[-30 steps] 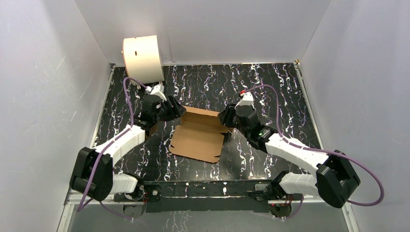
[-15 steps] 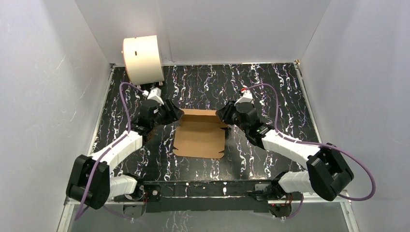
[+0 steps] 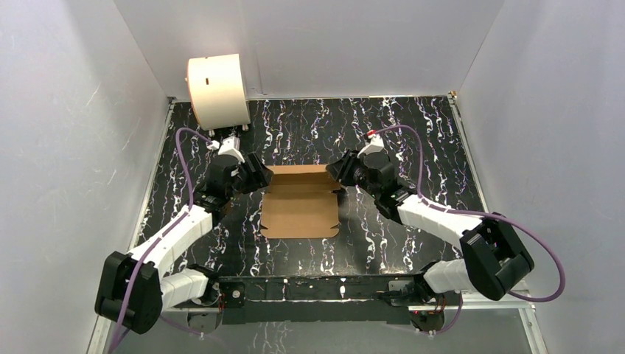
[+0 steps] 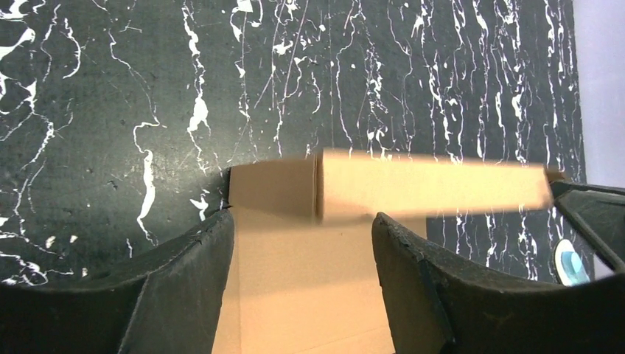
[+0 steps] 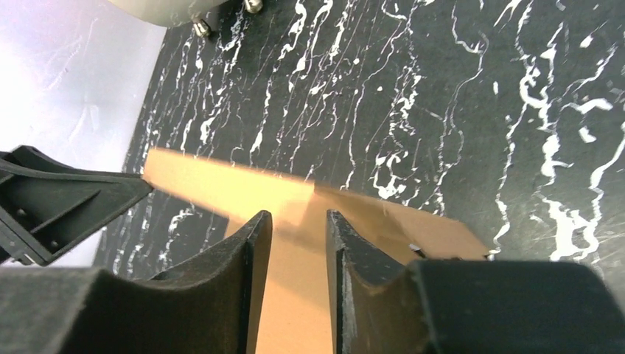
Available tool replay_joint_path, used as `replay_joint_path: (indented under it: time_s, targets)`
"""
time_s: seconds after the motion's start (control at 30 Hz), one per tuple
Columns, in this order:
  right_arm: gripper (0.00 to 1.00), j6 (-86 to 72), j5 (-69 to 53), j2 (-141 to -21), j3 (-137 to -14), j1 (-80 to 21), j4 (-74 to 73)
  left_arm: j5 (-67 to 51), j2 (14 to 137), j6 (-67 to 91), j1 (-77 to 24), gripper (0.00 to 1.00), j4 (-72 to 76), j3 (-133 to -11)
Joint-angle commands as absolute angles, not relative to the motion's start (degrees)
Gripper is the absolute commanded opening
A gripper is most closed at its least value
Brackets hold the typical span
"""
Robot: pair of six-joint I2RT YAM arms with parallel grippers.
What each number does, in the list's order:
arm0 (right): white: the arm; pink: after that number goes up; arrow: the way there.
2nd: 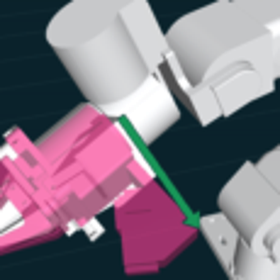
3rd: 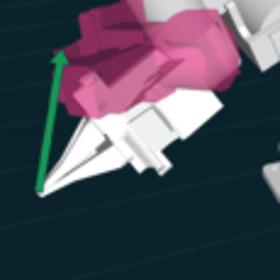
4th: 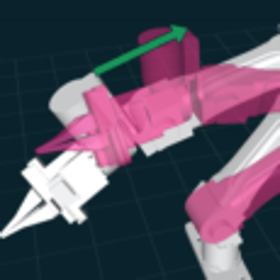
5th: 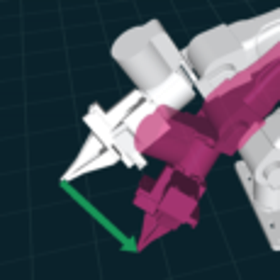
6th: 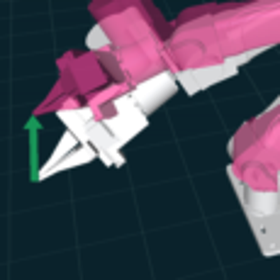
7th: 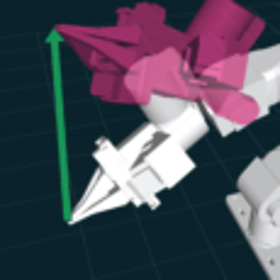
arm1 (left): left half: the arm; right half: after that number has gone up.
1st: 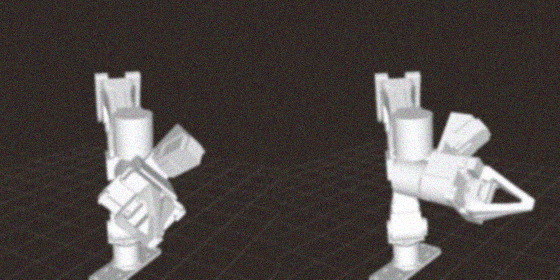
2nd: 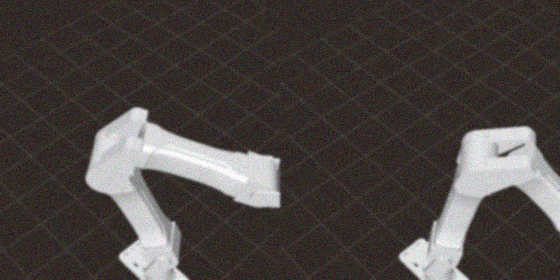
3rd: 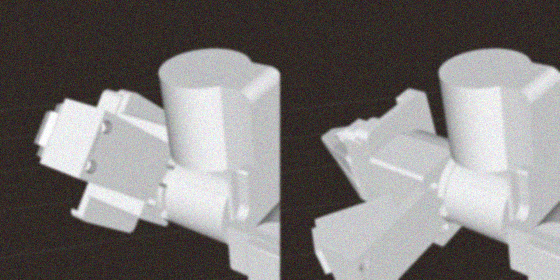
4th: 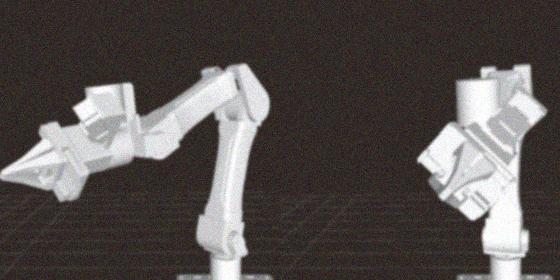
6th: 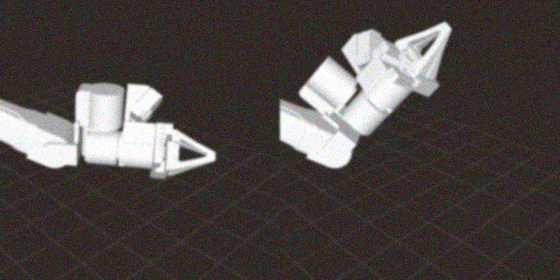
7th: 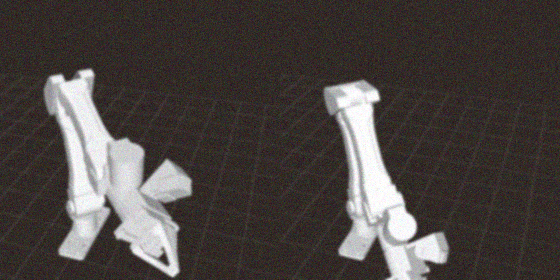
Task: Fold the paper box
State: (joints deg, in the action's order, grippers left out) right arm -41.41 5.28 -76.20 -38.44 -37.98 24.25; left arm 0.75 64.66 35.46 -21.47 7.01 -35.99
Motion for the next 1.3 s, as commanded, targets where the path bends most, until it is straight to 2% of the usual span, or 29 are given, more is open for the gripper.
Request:
replay_joint_path:
  time_s: [0.0,0.3,0.47,0.7,0.87,1.27]
  targets:
    - [0.44,-33.3,3.8,-72.6,-37.8,-36.7,28.5,1.6,61.5,32.3,-22.0,0.67,3.5,-38.4]
    - [0.57,-14.1,8.0,-63.5,-34.3,-32.3,25.1,8.2,60.4,28.8,-34.3,0.71,3.2,-40.1]
    - [0.57,-12.6,-2.8,-62.5,-29.9,-25.1,29.5,9.5,62.3,27.8,-39.0,0.71,5.2,-40.0]
    - [0.56,-9.7,-15.4,-66.7,-25.3,-20.8,40.9,10.1,68.6,25.7,-44.1,0.72,14.1,-37.7]
    - [0.56,-6.6,-17.5,-70.6,-23.8,-20.1,48.3,9.5,75.4,24.7,-45.9,0.74,23.5,-36.1]
    - [0.52,-6.0,-26.9,-84.3,-24.2,-19.2,63.9,7.9,86.8,20.0,-46.5,0.75,33.2,-37.8]
